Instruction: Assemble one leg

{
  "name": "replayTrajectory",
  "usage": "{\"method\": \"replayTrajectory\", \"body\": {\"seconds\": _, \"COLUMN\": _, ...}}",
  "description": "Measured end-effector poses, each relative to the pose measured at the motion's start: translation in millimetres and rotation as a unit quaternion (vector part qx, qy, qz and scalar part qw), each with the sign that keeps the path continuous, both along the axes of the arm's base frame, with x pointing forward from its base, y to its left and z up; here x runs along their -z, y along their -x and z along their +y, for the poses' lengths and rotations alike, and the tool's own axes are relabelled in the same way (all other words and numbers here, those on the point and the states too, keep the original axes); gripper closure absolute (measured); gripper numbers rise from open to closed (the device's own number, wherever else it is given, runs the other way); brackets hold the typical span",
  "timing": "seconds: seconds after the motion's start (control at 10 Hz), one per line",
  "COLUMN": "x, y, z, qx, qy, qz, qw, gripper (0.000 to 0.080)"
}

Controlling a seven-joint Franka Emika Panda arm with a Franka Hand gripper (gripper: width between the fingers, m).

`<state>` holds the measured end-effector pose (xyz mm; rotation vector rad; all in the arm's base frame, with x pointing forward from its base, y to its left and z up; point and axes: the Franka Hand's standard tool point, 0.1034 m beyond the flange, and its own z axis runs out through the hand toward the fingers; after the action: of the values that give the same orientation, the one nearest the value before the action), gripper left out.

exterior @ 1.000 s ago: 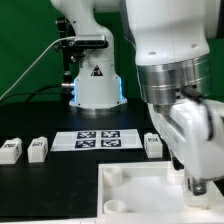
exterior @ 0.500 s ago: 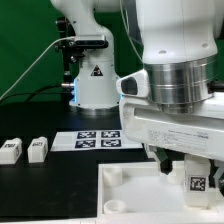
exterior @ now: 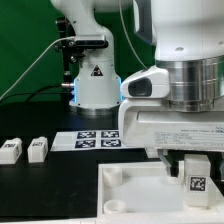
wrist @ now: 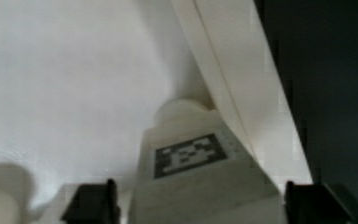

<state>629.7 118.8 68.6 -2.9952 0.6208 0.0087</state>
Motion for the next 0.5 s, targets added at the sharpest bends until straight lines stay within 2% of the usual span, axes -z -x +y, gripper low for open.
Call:
{"method": "replayTrajectory", "body": {"seconds": 0.1, "x": 0.3, "y": 0.2, "z": 0.4, "qx": 0.028, "qy": -0.001, "qz": 0.003, "qw": 1.0, "gripper": 0.0402}}
{"method": "replayTrajectory", "body": {"seconds": 0.2, "x": 0.3, "y": 0.2, "z": 0.8, "qx": 0.098, "qy": -0.004, "qz": 0.009, "qw": 0.995, "gripper": 0.0508}}
{"method": "replayTrajectory", "body": {"seconds": 0.4, "x": -0.3, "y": -1.7, "z": -3.6, "qx": 0.166, "qy": -0.005, "qz": 0.017, "qw": 0.986, "gripper": 0.0508}}
{"method": "replayTrajectory", "body": {"seconds": 0.5, "x": 1.0, "y": -2.8, "z": -5.9, "qx": 0.243, "qy": -0.01, "qz": 0.03, "qw": 0.97, "gripper": 0.0508}}
